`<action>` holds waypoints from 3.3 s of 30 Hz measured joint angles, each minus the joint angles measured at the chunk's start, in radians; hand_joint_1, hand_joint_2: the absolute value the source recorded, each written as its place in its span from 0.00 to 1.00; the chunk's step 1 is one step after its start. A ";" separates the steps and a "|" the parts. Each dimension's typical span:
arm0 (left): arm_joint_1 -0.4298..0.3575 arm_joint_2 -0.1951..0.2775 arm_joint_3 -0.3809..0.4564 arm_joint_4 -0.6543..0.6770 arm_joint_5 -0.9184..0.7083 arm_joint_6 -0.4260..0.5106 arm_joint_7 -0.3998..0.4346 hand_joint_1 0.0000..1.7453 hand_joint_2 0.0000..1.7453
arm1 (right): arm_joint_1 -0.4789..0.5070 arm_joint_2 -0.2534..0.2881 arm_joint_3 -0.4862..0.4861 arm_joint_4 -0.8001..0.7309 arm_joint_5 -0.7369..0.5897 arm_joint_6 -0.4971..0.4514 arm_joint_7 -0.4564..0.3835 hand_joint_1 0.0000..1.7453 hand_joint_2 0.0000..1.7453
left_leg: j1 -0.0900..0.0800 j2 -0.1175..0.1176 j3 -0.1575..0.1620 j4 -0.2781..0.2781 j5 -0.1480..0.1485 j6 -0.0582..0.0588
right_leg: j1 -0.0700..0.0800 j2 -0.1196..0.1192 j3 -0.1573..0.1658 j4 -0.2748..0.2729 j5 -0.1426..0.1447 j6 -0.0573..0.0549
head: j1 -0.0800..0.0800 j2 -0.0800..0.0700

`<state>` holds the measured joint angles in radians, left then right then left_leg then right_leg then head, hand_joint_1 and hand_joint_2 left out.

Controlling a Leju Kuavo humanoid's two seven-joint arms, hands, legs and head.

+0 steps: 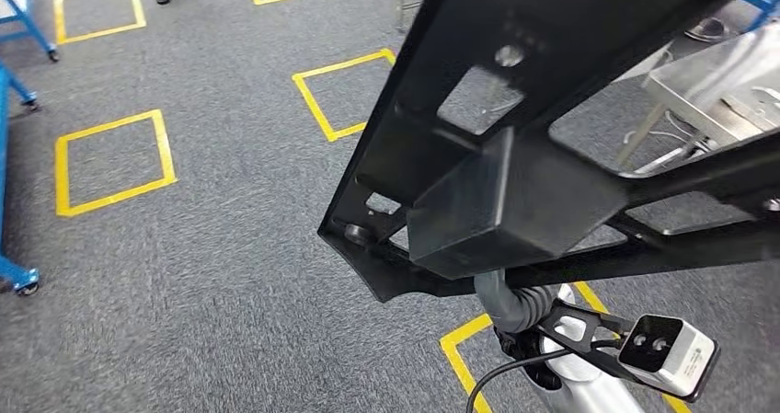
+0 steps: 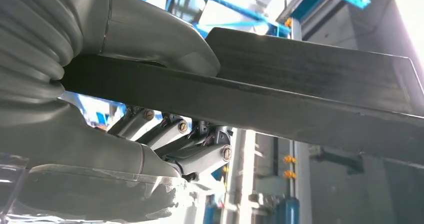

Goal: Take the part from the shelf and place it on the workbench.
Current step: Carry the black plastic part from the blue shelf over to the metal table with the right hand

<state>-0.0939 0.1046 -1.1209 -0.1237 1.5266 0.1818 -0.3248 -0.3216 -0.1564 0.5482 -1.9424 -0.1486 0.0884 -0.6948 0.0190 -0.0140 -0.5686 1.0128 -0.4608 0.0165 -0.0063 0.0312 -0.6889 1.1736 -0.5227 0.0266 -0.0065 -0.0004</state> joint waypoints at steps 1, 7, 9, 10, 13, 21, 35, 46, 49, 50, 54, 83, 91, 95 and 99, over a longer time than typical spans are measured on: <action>0.001 0.000 -0.001 0.000 0.001 0.001 -0.001 0.00 0.00 | 0.009 0.000 0.000 -0.001 0.004 0.007 -0.001 1.00 1.00 | -0.003 0.014 0.000 0.000 -0.002 0.002 | -0.001 -0.016 -0.037 0.071 -0.029 0.003 | 0.000 0.000; 0.001 -0.004 -0.004 0.000 0.010 0.005 -0.017 0.00 0.00 | 0.064 -0.004 -0.029 -0.001 0.005 0.083 -0.002 1.00 1.00 | -0.012 0.086 0.014 0.000 -0.016 -0.003 | 0.003 -0.074 0.043 -0.085 0.062 -0.012 | 0.000 0.000; 0.001 -0.007 -0.005 0.000 0.011 0.003 -0.021 0.00 0.00 | 0.068 -0.005 -0.055 -0.001 -0.002 0.109 -0.003 1.00 1.00 | -0.014 0.103 0.021 -0.001 -0.021 -0.013 | 0.014 -0.097 0.079 -0.154 0.076 -0.024 | 0.000 0.000; 0.001 -0.007 -0.006 0.000 0.011 0.002 -0.021 0.00 0.00 | 0.069 -0.005 -0.065 0.000 -0.004 0.117 -0.003 1.00 1.00 | -0.015 0.108 0.023 -0.002 -0.023 -0.017 | 0.016 -0.092 0.079 -0.154 0.076 -0.027 | 0.000 0.000; 0.001 -0.008 -0.006 0.000 0.011 0.002 -0.021 0.00 0.00 | 0.070 -0.005 -0.074 0.000 -0.006 0.122 -0.003 1.00 1.00 | -0.014 0.113 0.025 -0.002 -0.024 -0.020 | 0.018 -0.086 0.078 -0.155 0.076 -0.029 | 0.000 0.000; 0.001 -0.015 -0.007 0.000 0.011 -0.005 -0.022 0.00 0.00 | 0.075 -0.004 -0.108 0.005 -0.012 0.128 -0.003 1.00 1.00 | -0.005 0.027 -0.079 0.222 -0.119 -0.041 | 0.009 0.013 0.102 -0.181 0.087 -0.056 | 0.000 0.000; -0.002 -0.015 -0.008 0.000 0.021 0.007 -0.004 0.00 0.00 | 0.045 0.000 -0.102 0.037 -0.018 0.116 -0.003 1.00 1.00 | -0.008 0.040 0.020 -0.021 -0.004 0.005 | -0.005 -0.021 -0.054 0.119 -0.047 0.002 | 0.000 0.000; -0.005 -0.021 -0.022 0.000 0.028 0.012 -0.013 0.00 0.00 | 0.064 -0.007 -0.152 0.044 -0.040 0.214 -0.003 1.00 1.00 | -0.008 0.104 0.045 0.009 -0.060 -0.041 | 0.004 -0.056 0.088 -0.174 0.089 -0.040 | 0.000 0.000; -0.001 -0.022 -0.023 0.000 0.029 0.016 -0.014 0.00 0.00 | 0.069 -0.008 -0.174 0.047 -0.066 0.256 -0.003 1.00 1.00 | -0.004 0.032 -0.043 0.195 -0.147 -0.046 | 0.002 -0.021 0.093 -0.178 0.089 -0.052 | 0.000 0.000; 0.002 -0.022 -0.023 0.000 0.029 0.018 -0.014 0.00 0.00 | 0.075 -0.008 -0.177 0.049 -0.068 0.265 -0.003 1.00 1.00 | -0.004 0.026 -0.077 0.254 -0.163 -0.047 | 0.004 -0.006 0.094 -0.178 0.089 -0.052 | 0.000 0.000; 0.004 -0.022 -0.023 0.000 0.029 0.020 -0.018 0.00 0.00 | 0.094 0.001 -0.179 0.051 -0.050 0.265 -0.002 1.00 1.00 | -0.005 -0.003 -0.056 0.138 -0.049 -0.037 | 0.007 0.052 0.099 -0.173 0.087 -0.051 | 0.000 0.000; 0.002 -0.025 -0.028 0.000 0.029 -0.024 -0.010 0.00 0.00 | -0.059 -0.024 -0.101 0.115 -0.178 0.118 -0.002 1.00 1.00 | -0.001 0.019 -0.112 0.246 -0.102 -0.045 | 0.003 0.030 0.098 -0.174 0.087 -0.048 | 0.000 0.000; -0.004 -0.014 -0.027 0.001 0.029 -0.037 -0.010 0.00 0.00 | -0.127 -0.058 -0.036 0.127 -0.225 0.060 0.010 1.00 1.00 | -0.003 -0.039 -0.002 -0.024 0.019 -0.009 | -0.005 0.086 0.084 -0.162 0.082 -0.012 | 0.000 0.000; -0.003 -0.013 -0.027 0.001 0.028 -0.054 -0.013 0.00 0.00 | -0.161 -0.076 -0.008 0.134 -0.237 0.034 0.025 1.00 1.00 | 0.000 -0.002 0.004 -0.036 0.022 0.001 | -0.006 -0.013 -0.015 0.040 -0.024 0.002 | 0.000 0.000; -0.003 -0.013 -0.028 0.001 0.027 -0.061 -0.020 0.00 0.00 | -0.174 -0.087 0.013 0.143 -0.247 0.012 0.032 1.00 1.00 | 0.004 0.018 0.006 -0.029 0.014 -0.006 | -0.020 -0.029 -0.001 0.018 0.023 0.014 | 0.000 0.000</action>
<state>-0.0970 0.0916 -1.1487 -0.1228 1.5538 0.1204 -0.3451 -0.4961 -0.2437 0.5614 -1.7995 -0.3953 0.1001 -0.6630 0.0227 0.0039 -0.5630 0.9834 -0.4470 0.0105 -0.0264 0.0021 -0.6897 1.1915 -0.4996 0.0407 -0.0065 -0.0004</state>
